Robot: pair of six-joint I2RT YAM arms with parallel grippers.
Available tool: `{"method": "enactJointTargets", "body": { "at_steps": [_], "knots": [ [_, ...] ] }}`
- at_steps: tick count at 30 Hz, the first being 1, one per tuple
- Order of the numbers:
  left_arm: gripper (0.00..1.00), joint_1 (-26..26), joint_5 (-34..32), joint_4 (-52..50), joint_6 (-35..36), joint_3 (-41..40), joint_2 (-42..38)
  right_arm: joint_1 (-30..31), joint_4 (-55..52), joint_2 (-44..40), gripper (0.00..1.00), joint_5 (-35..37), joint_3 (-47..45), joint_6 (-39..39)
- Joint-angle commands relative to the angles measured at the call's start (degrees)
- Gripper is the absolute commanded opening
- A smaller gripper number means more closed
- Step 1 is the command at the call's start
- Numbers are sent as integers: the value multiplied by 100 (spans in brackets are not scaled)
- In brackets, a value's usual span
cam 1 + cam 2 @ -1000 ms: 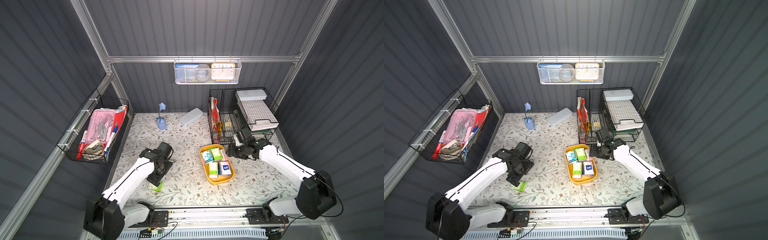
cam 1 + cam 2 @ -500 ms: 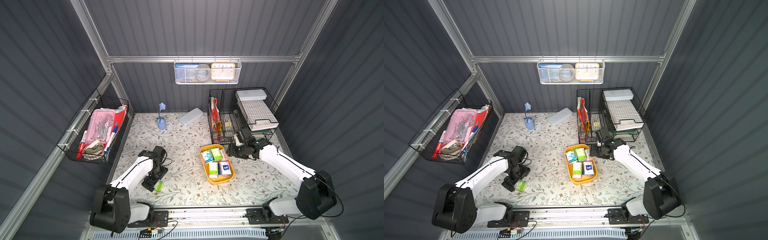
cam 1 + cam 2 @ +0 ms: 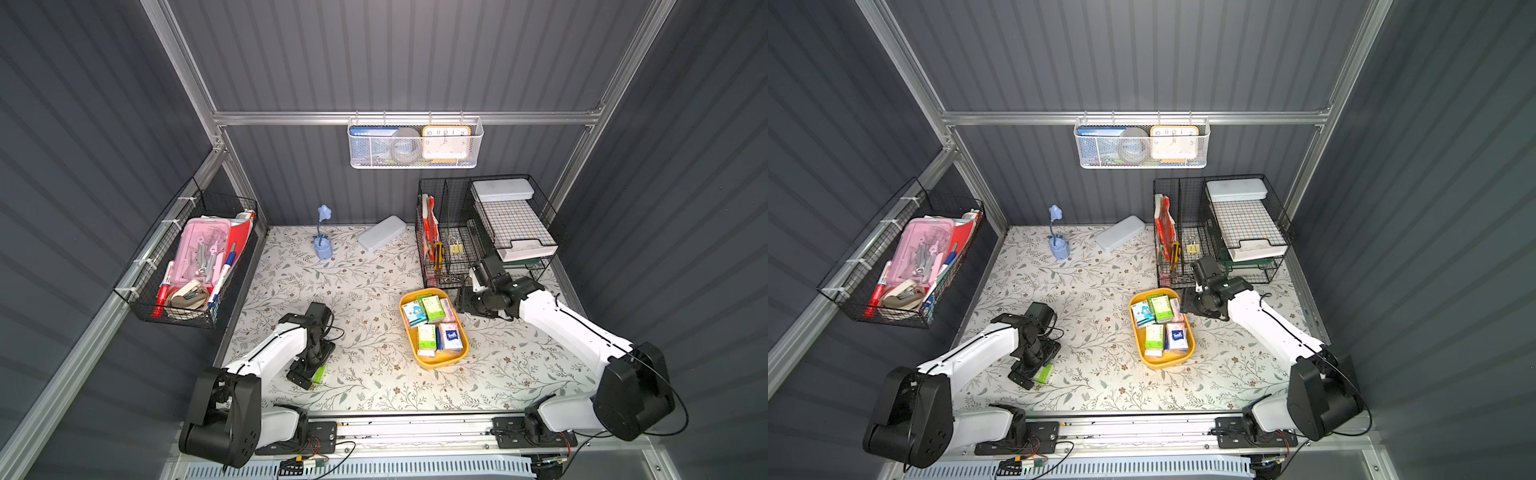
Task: Put the pocket tissues into the storage box
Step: Pick up the pocket tissues from the center of the board, then place the pocket tissues in the storage box.
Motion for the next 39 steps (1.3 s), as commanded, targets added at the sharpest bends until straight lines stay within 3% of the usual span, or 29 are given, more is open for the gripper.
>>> {"method": "enactJointTargets", "body": {
  "at_steps": [1, 4, 11, 15, 17, 23, 26, 32, 39],
  "knots": [
    [82, 39, -105, 162, -226, -207, -221, 25, -149, -97, 67, 76, -60, -44],
    [51, 39, -79, 328, -133, -218, -167, 20, -149, -84, 67, 30, -66, 2],
    [45, 39, -159, 248, 382, 318, 288, 22, -193, -134, 67, 69, -43, 19],
    [44, 35, -367, -28, 1058, 1144, 519, 16, -167, -140, 67, 118, -60, 84],
    [39, 5, -246, -190, 1343, 1506, 620, -2, -134, -105, 67, 118, -69, 120],
    [41, -252, 156, -521, 1750, 2316, 771, -37, -9, 50, 67, 34, -42, 244],
    [41, -715, 397, -582, 1737, 2718, 877, -46, 35, 135, 67, 17, -8, 287],
    [43, -2111, 672, -838, 1566, 3754, 1637, -66, 90, 276, 67, -66, 89, 377],
    [43, -3490, 594, -1069, 1547, 5279, 2580, -87, 54, 250, 67, 13, 107, 378]
  ]
}}
